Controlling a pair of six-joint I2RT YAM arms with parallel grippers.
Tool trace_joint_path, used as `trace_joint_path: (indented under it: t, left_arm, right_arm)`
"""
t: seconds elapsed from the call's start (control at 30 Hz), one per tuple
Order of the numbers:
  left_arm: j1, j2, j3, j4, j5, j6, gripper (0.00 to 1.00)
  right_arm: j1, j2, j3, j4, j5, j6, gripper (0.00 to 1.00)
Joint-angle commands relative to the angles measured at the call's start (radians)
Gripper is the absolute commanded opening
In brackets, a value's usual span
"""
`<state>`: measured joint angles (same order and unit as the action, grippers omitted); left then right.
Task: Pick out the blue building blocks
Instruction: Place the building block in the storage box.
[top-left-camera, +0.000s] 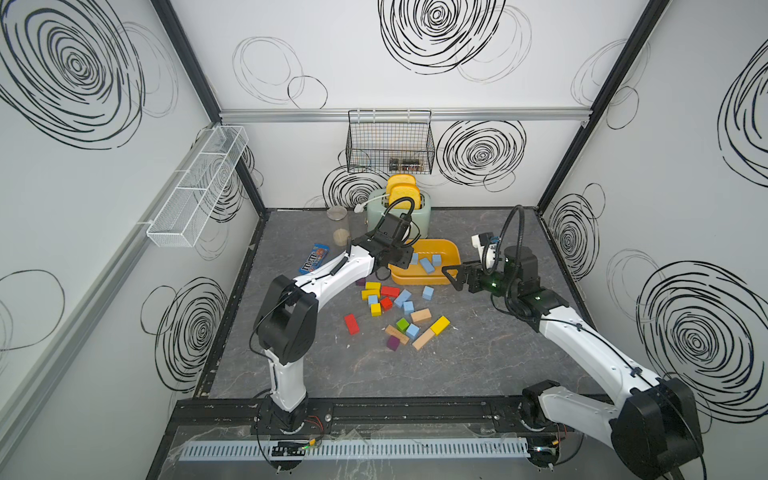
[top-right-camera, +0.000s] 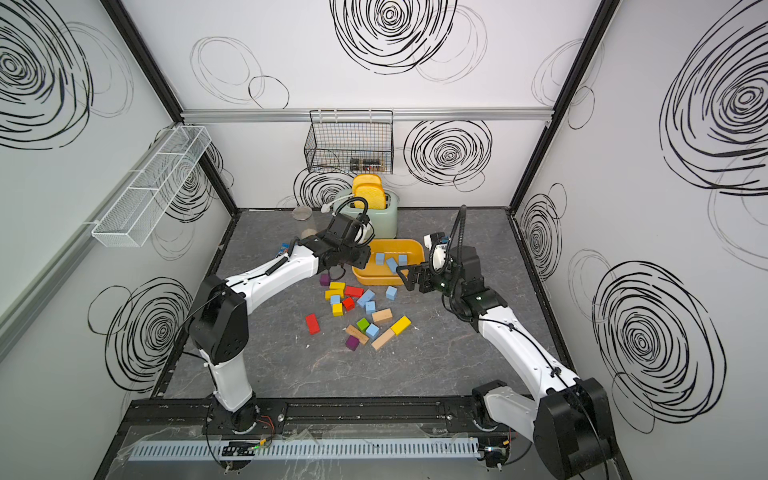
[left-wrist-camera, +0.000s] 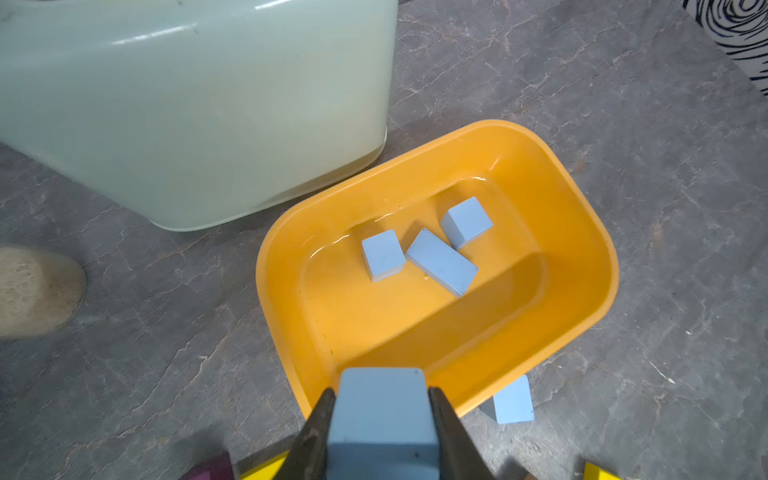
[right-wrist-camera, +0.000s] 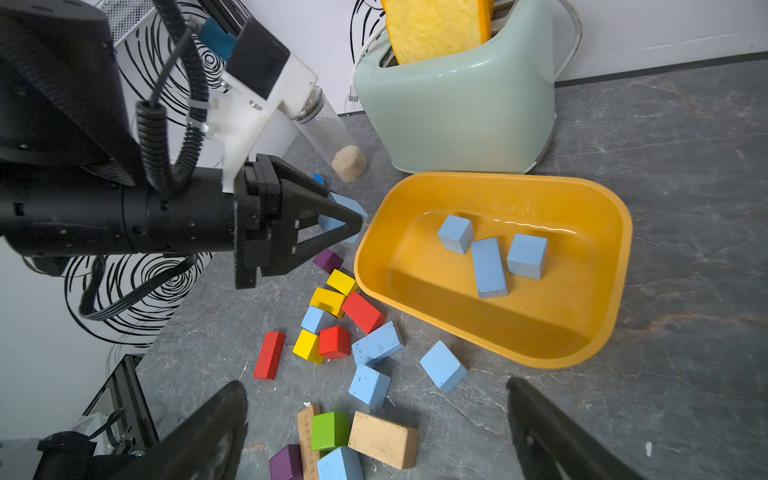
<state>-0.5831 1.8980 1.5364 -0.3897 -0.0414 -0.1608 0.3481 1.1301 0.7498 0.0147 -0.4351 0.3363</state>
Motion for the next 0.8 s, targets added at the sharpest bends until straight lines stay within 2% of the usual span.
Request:
trace_joint_path:
  t: [0.0, 0.57, 0.77]
  left_arm:
    - [-0.006, 0.042, 0.058, 0.039, 0.002, 0.02, 0.0]
    - [0.002, 0.269, 0.252, 0.012, -0.045, 0.047, 0.0]
    - [0.003, 0.333, 0.303, 0.0, -0.089, 0.053, 0.0]
  right_arm:
    - [-0.005, 0.019, 0.01, 0.044, 0.013, 0.01, 0.98]
    - [-0.012, 0.129, 0.023, 0.057, 0.068, -0.031, 0.98]
    - [-0.01, 0.158, -0.006, 0.096, 0.069, 0.006, 0.98]
